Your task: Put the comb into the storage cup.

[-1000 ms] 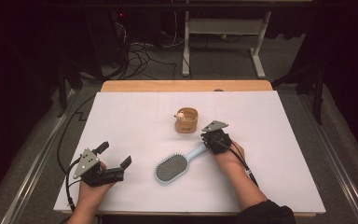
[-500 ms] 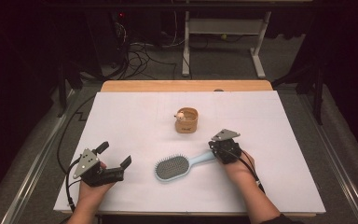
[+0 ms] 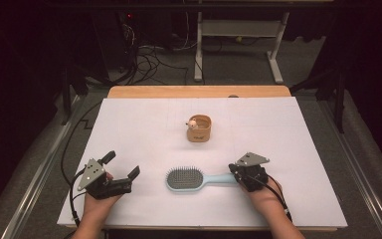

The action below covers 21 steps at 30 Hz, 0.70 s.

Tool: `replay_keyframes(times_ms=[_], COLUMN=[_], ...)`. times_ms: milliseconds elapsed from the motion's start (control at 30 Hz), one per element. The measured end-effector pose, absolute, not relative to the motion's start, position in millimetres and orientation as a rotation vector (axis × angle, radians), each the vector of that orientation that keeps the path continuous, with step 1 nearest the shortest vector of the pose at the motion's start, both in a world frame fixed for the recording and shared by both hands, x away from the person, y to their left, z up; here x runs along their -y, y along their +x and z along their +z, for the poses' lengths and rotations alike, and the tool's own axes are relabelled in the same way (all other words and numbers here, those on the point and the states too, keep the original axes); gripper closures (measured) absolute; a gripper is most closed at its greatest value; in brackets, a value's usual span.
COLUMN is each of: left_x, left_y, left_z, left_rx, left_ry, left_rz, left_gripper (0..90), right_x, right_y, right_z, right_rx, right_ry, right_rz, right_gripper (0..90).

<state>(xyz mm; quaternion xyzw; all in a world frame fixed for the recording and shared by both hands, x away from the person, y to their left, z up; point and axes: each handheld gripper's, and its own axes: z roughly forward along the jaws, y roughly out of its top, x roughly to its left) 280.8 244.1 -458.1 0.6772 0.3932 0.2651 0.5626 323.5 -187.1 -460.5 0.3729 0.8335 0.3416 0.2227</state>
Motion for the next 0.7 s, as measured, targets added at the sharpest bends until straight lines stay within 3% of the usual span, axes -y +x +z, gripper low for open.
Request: replay_keyframes(times_ms=[700], left_x=[-244.9], left_y=[282.8], left_z=[-458.4], left_rx=[-0.945], left_ry=[1.613], left_rz=[0.631], left_gripper=[0.2], right_x=[197.6], right_y=[263.3], right_z=[-461.5], right_rx=[-2.340], right_ry=[0.998], right_rz=[1.087], right_gripper=[90.0])
